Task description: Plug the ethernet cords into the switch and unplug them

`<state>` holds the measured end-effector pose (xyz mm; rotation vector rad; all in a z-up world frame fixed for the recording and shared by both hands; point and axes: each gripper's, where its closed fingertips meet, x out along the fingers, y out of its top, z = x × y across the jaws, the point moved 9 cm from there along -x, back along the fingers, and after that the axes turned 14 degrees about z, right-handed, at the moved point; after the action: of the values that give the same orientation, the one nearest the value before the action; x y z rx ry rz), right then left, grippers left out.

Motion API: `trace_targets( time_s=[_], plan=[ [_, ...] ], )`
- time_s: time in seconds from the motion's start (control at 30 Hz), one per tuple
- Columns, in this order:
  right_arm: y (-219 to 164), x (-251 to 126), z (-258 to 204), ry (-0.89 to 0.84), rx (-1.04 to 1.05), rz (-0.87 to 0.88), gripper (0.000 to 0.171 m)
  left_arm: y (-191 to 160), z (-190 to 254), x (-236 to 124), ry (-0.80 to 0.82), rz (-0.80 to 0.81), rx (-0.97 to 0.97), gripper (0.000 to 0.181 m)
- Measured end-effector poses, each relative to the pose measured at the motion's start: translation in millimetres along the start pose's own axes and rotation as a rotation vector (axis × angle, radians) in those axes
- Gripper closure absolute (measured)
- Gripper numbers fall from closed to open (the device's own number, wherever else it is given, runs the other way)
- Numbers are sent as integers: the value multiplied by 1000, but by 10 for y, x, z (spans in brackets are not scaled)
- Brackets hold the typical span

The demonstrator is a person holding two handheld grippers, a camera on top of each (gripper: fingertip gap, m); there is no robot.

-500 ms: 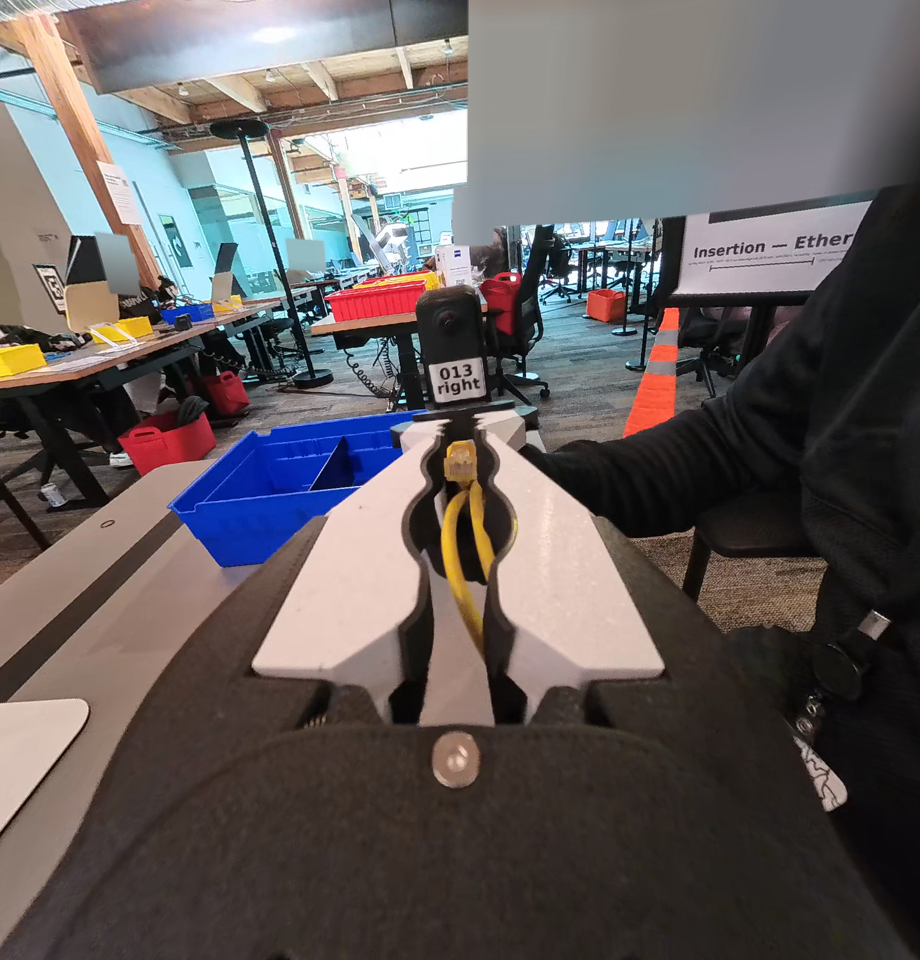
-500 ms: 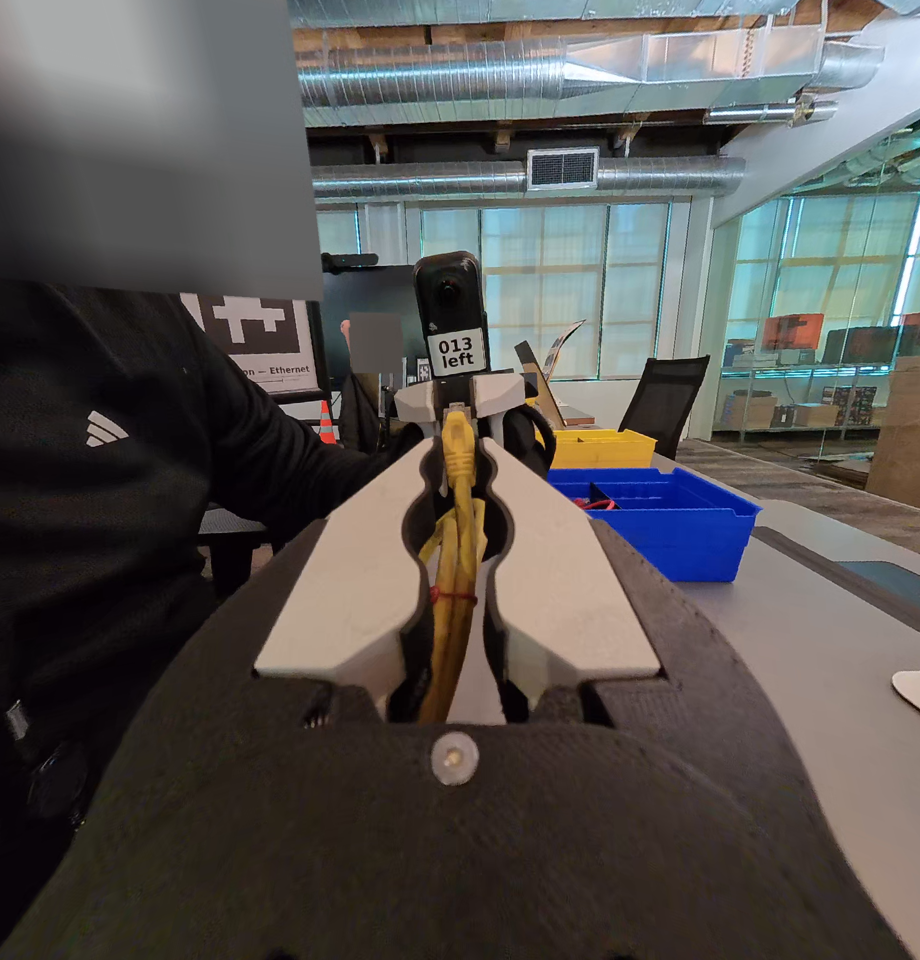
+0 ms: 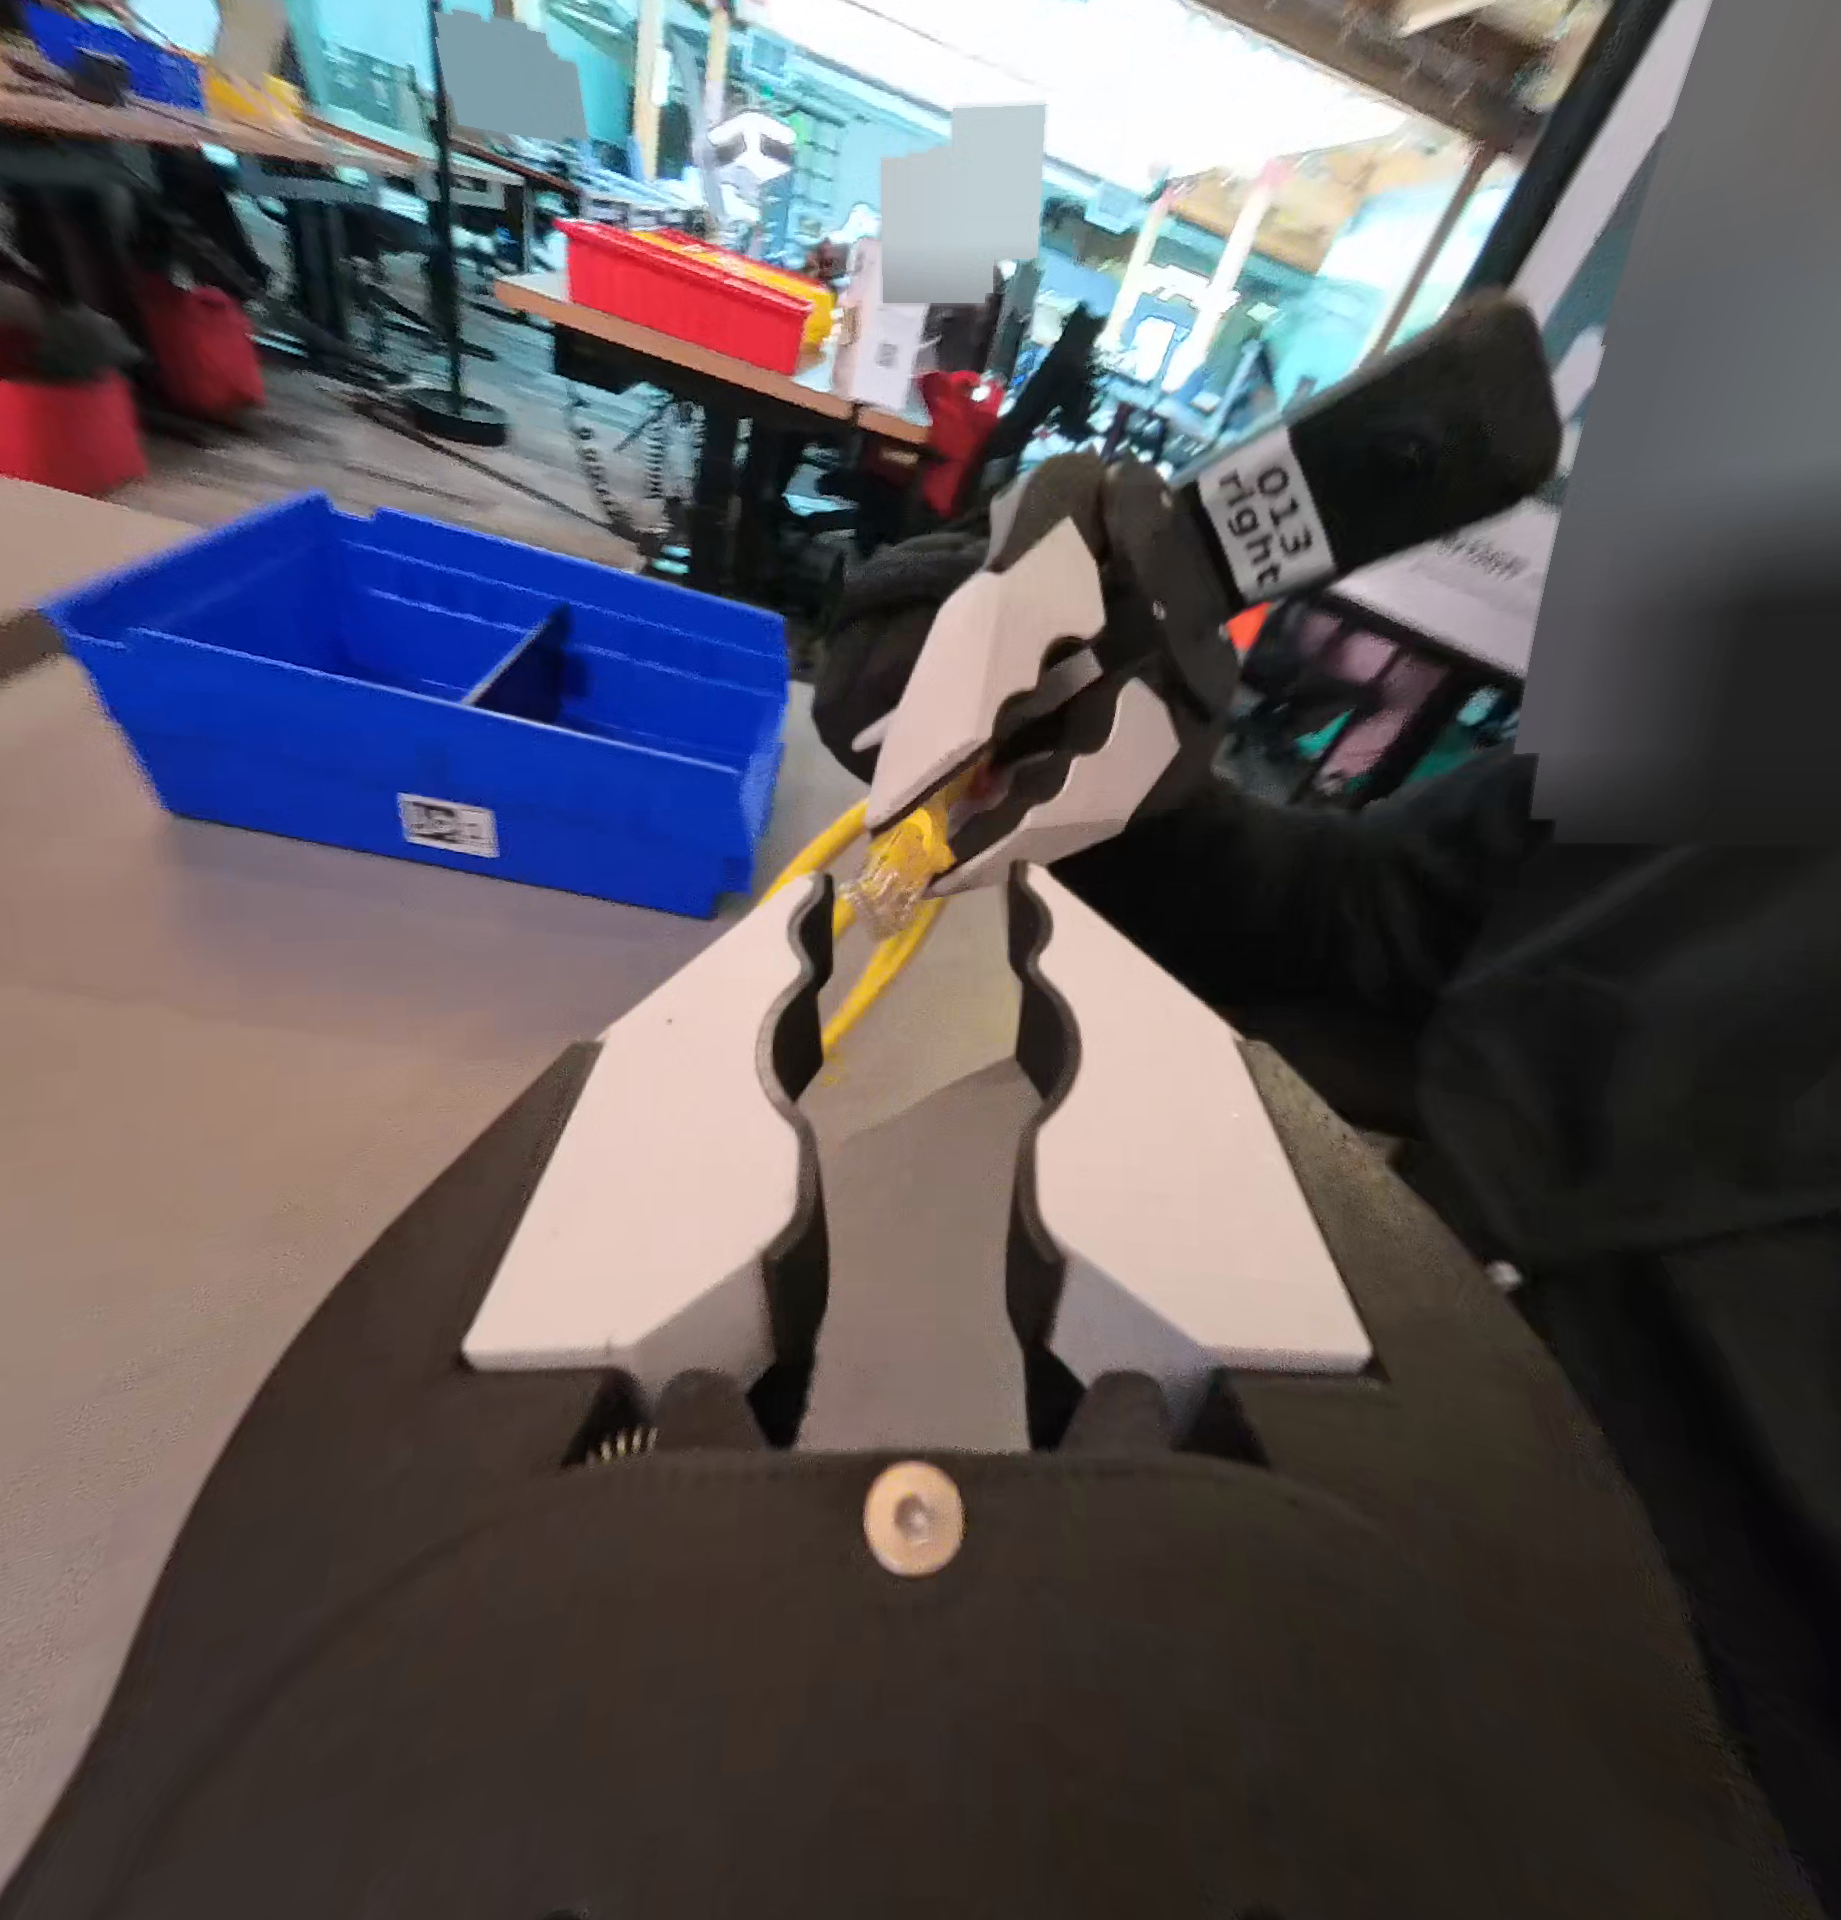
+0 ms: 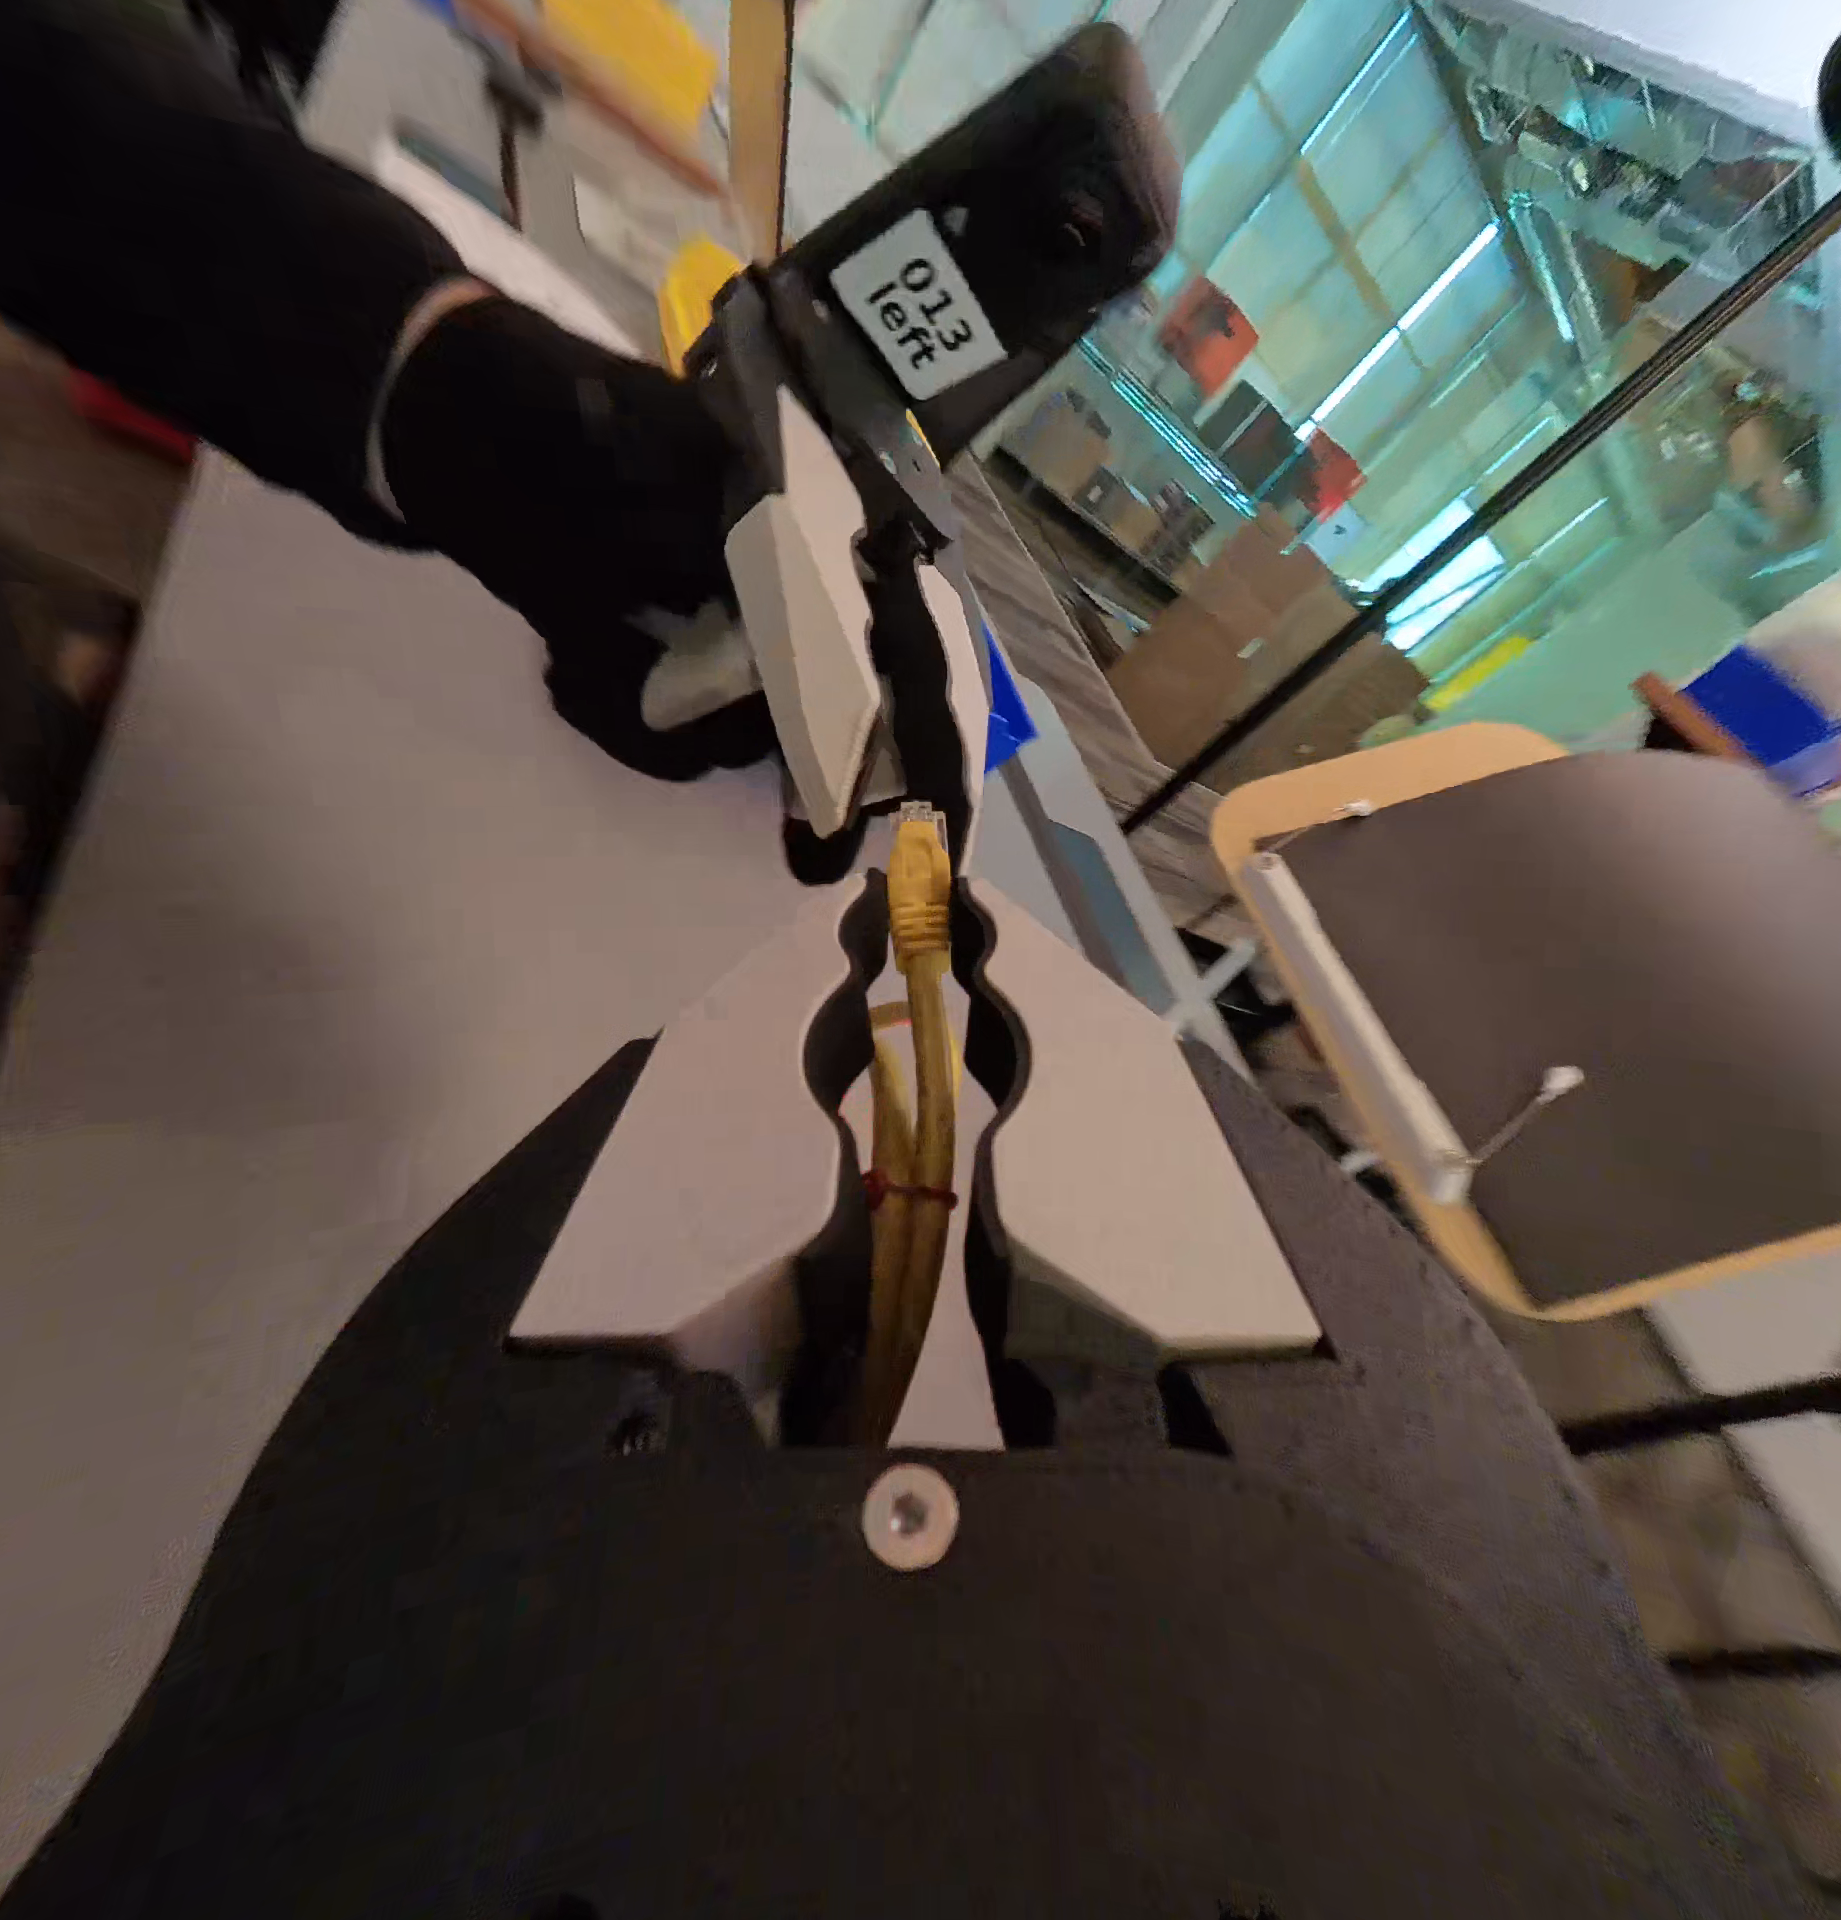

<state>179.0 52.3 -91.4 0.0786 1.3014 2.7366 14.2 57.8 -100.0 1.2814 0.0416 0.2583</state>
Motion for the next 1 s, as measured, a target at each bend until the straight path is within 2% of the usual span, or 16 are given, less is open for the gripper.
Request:
trace_targets(
  time_s=[0.13,0.23,0.4,0.47,0.53,0.63,0.73,0.8,1.0],
  plan=[
    [139,25,-110,15,-231,-88,162,-33,6,24,-74,51,-148,160],
    [211,32,-154,7,-312,-104,163,-48,3,20,-117,94,-218,168],
    [266,15,-161,-38,-332,-18,162,-15,69,12,-186,173,-235,171],
    [275,12,-182,-35,-340,31,160,-8,152,27,-266,200,-252,171],
    [277,19,-226,-29,-380,60,151,-16,205,38,-316,211,-269,171],
    [374,-20,-276,-2,-389,109,160,-75,254,51,-420,209,-314,171],
    [524,-55,-315,39,-345,193,157,-112,229,51,-487,236,-366,170],
    [561,-38,-347,45,-392,145,163,-140,211,41,-523,245,-387,171],
    [522,-17,-383,78,-364,76,158,-197,225,51,-563,225,-394,171]
  ],
)
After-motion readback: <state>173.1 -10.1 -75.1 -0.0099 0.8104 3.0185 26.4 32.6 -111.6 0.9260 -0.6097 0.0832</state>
